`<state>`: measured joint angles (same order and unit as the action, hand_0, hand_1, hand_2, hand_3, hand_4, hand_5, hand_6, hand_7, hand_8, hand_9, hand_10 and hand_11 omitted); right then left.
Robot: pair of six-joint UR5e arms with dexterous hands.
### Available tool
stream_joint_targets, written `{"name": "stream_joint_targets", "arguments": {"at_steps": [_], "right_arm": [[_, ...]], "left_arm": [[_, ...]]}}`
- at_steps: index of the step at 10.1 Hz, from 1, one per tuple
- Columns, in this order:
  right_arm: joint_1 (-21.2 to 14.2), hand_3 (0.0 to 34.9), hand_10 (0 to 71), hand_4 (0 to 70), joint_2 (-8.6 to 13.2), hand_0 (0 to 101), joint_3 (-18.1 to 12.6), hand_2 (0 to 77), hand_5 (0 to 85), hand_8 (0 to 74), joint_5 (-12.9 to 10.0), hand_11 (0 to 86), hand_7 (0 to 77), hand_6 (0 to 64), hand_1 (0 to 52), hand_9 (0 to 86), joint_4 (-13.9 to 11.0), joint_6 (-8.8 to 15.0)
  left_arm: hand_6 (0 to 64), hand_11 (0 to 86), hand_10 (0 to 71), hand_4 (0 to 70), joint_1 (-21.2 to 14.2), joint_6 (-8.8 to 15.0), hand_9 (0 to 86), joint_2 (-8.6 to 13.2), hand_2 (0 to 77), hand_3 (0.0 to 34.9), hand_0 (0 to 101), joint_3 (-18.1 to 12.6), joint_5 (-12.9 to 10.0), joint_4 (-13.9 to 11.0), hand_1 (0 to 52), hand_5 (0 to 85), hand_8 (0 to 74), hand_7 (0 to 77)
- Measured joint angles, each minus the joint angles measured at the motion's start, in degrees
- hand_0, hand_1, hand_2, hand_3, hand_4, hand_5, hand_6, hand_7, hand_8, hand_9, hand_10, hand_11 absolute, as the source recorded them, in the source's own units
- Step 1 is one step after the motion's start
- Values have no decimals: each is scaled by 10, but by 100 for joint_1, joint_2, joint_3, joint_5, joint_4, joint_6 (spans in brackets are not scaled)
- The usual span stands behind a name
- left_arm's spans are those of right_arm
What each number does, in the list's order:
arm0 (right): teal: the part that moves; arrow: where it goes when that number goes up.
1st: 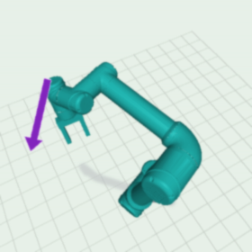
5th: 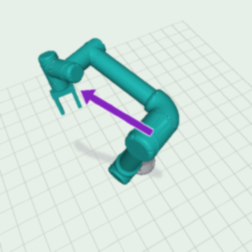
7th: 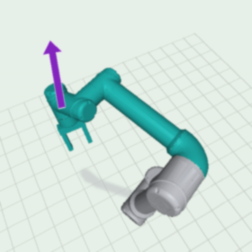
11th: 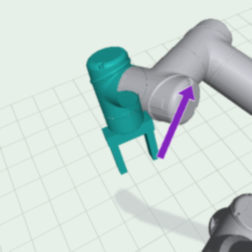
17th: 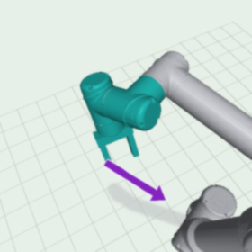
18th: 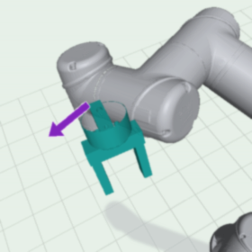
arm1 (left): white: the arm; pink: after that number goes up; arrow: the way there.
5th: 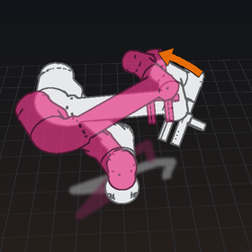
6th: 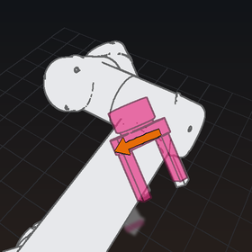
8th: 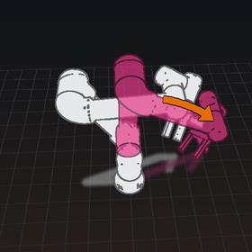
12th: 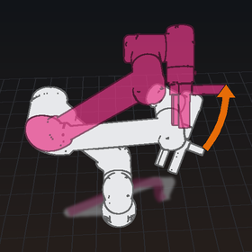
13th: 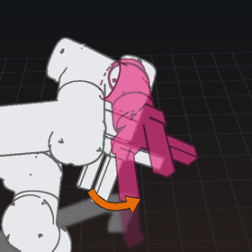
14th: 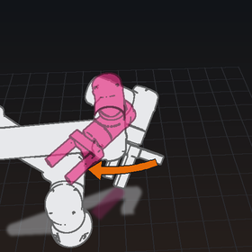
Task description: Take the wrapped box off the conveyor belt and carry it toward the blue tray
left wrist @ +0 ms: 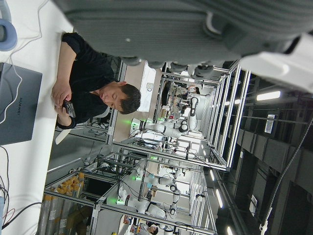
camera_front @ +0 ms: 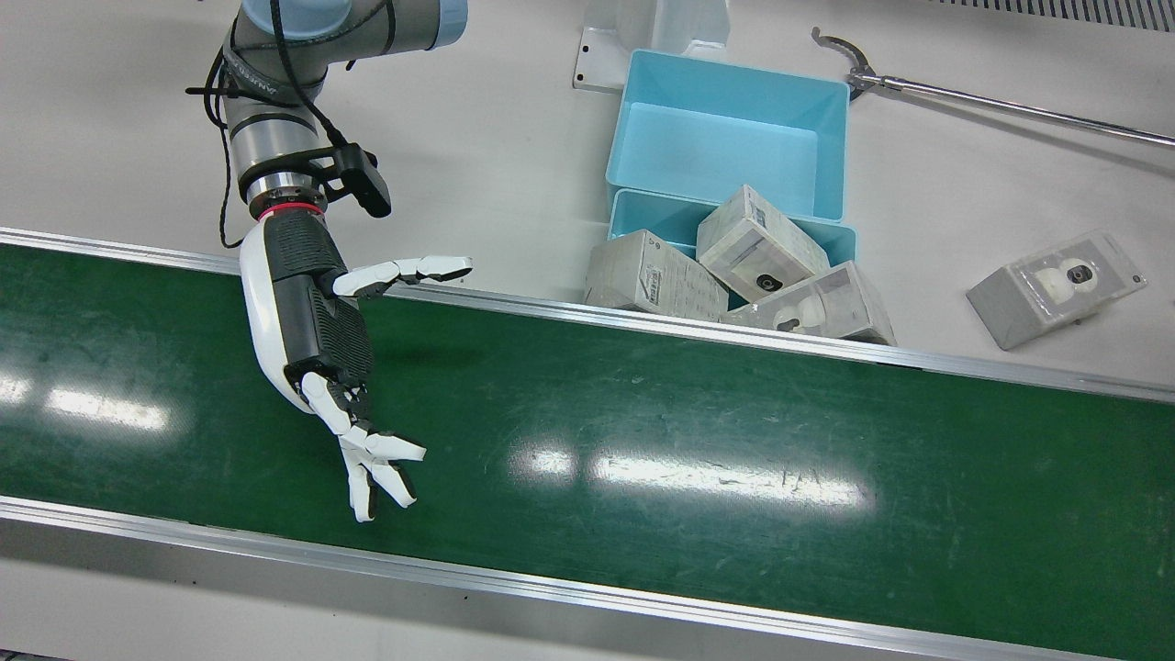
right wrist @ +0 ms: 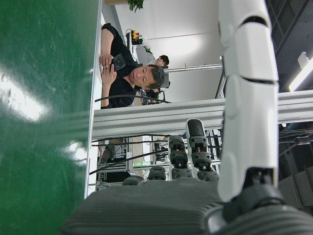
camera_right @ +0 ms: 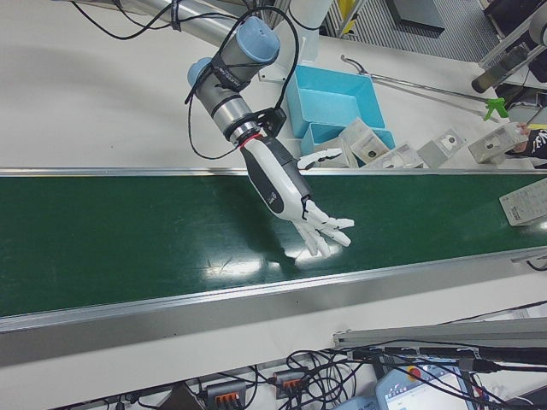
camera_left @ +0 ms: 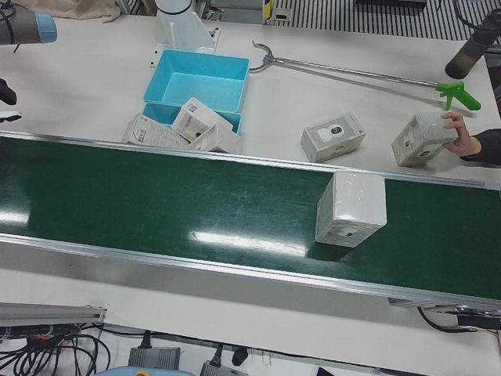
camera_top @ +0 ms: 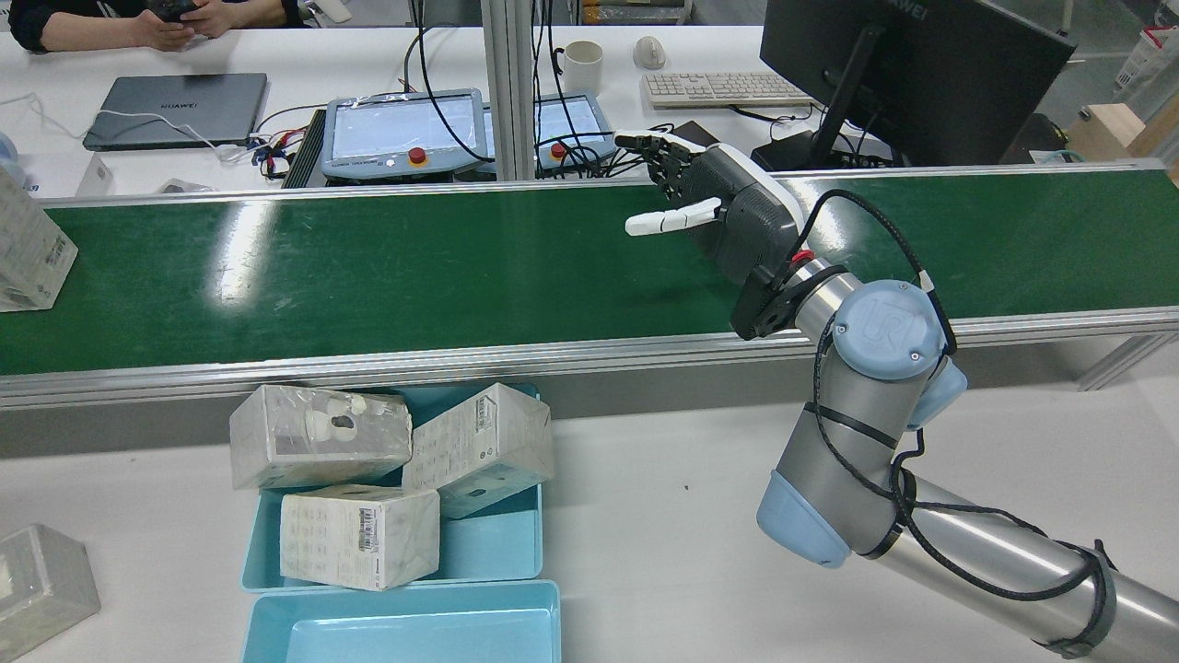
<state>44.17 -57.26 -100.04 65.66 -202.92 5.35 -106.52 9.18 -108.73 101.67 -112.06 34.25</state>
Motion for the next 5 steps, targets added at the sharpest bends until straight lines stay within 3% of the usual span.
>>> {"name": "stream_joint_targets", "arguments": {"at_steps": [5], "right_arm": [[-44,0,0,153,39,488,32,120,240,16,-2,5,65,71,147,33,4,33]], "left_arm": [[5,5,5,0,0,0,0,0,5,0,0,0,0,0,0,11,5,0]]}}
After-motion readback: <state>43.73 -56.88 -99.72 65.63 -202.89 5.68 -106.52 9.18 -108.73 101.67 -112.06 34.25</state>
